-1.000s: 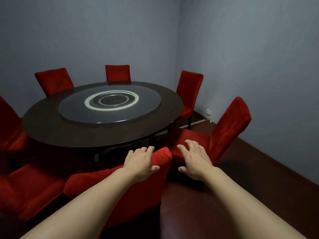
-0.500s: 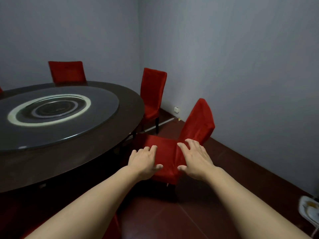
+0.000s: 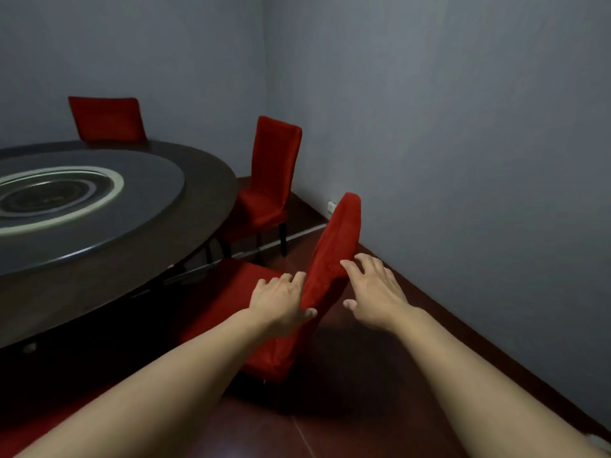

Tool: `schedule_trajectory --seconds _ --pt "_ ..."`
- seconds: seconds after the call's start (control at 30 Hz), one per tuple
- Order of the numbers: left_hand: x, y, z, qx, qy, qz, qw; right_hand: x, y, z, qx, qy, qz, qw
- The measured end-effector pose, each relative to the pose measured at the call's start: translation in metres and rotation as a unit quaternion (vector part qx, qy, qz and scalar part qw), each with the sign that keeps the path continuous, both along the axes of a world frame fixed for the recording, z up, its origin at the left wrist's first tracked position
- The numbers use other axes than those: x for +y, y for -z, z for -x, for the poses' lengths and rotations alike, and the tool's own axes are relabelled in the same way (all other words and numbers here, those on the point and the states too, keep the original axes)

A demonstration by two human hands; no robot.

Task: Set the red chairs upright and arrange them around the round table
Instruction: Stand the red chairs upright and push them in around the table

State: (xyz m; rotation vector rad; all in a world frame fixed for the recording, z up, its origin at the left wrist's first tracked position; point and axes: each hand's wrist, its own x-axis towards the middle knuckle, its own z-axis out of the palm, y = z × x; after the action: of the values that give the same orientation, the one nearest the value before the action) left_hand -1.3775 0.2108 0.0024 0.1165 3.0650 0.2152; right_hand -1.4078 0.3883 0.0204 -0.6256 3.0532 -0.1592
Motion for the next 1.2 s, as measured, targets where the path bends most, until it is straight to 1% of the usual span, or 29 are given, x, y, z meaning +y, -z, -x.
schedule_trajectory --seconds 0.1,0.23,0.33,0.6,0.7,0.8,0.93,1.03,1.1,1.2 --pt "0.039 0.001 0.031 0.002 -0.03 0.0 1.0 0.029 0.003 0.052 -0.006 -0.035 -0.003 0.999" --pt "0.065 0.007 0.069 -0.01 -0.062 0.013 0.998 0.043 0.012 0.112 -0.026 -0.074 0.003 0.997" --pt "0.072 0.014 0.109 -0.016 -0.093 0.008 0.996 0.048 0.021 0.157 -0.036 -0.102 0.001 0.994" --pt "0.095 0.044 0.218 -0.037 -0.125 -0.025 0.991 0.06 0.047 0.27 -0.056 -0.142 -0.056 0.987" --pt "0.096 0.049 0.239 -0.044 -0.147 -0.02 0.988 0.058 0.055 0.304 -0.063 -0.178 -0.066 0.98" --pt "0.098 0.054 0.253 -0.076 -0.178 -0.008 0.981 0.055 0.063 0.335 -0.071 -0.234 -0.084 0.966" --pt "0.108 0.058 0.266 -0.11 -0.236 0.004 0.966 0.054 0.074 0.375 -0.05 -0.319 -0.085 0.943" --pt "0.127 0.06 0.275 -0.104 -0.297 0.044 0.948 0.058 0.081 0.399 -0.026 -0.389 -0.083 0.917" --pt "0.141 0.062 0.277 -0.097 -0.351 0.059 0.93 0.06 0.085 0.408 -0.013 -0.426 -0.072 0.902" --pt "0.159 0.065 0.276 -0.076 -0.432 0.055 0.897 0.058 0.088 0.416 0.011 -0.47 -0.07 0.88"
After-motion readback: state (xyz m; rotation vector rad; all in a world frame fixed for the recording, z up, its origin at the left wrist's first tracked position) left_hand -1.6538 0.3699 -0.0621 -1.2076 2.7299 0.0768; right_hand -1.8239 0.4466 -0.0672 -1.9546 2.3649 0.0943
